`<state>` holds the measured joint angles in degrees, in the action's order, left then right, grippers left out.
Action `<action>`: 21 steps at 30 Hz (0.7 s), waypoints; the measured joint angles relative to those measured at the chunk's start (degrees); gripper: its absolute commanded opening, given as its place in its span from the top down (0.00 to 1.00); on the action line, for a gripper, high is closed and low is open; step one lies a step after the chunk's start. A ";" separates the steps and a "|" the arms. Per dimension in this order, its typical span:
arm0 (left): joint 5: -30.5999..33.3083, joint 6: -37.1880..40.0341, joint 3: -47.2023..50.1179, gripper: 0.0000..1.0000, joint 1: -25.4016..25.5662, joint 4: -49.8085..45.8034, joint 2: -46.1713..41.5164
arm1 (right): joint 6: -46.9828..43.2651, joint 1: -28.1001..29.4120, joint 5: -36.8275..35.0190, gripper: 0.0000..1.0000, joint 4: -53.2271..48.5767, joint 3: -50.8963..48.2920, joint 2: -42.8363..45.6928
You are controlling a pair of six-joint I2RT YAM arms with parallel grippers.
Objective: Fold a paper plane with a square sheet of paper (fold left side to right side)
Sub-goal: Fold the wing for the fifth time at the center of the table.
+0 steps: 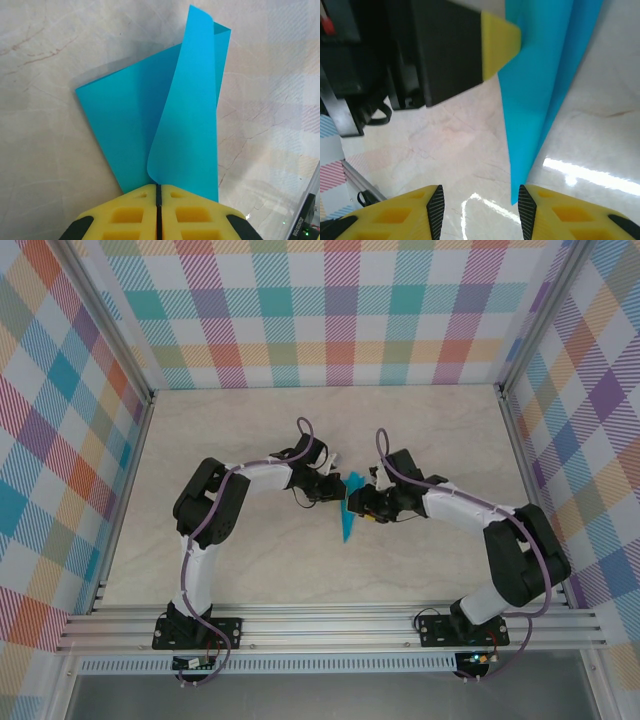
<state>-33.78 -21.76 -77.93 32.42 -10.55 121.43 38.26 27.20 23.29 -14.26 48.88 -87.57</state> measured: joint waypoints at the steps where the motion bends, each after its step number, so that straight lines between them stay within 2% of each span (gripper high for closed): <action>1: -0.15 0.00 -0.02 0.91 0.00 0.02 0.00 | -0.02 -0.96 -0.11 0.56 -0.04 -0.02 -0.04; 6: -0.52 0.17 -0.02 0.91 0.00 0.09 0.00 | 0.50 -7.06 -0.35 0.57 0.81 0.85 -1.79; 8: -0.74 0.17 0.00 0.91 0.00 0.09 0.00 | 0.96 -8.63 -0.35 0.54 1.29 3.02 -4.76; 10: -0.79 0.17 -0.02 0.91 0.00 0.09 0.00 | 1.68 -8.83 0.00 0.46 2.05 5.90 -8.31; 21: -1.18 0.17 0.00 0.91 0.00 0.09 0.00 | 6.99 -8.79 2.95 0.45 6.95 14.53 -19.58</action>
<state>-34.96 -21.58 -77.93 32.42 -10.46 121.43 45.25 18.41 26.24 -7.31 63.42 -107.15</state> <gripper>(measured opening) 0.091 0.552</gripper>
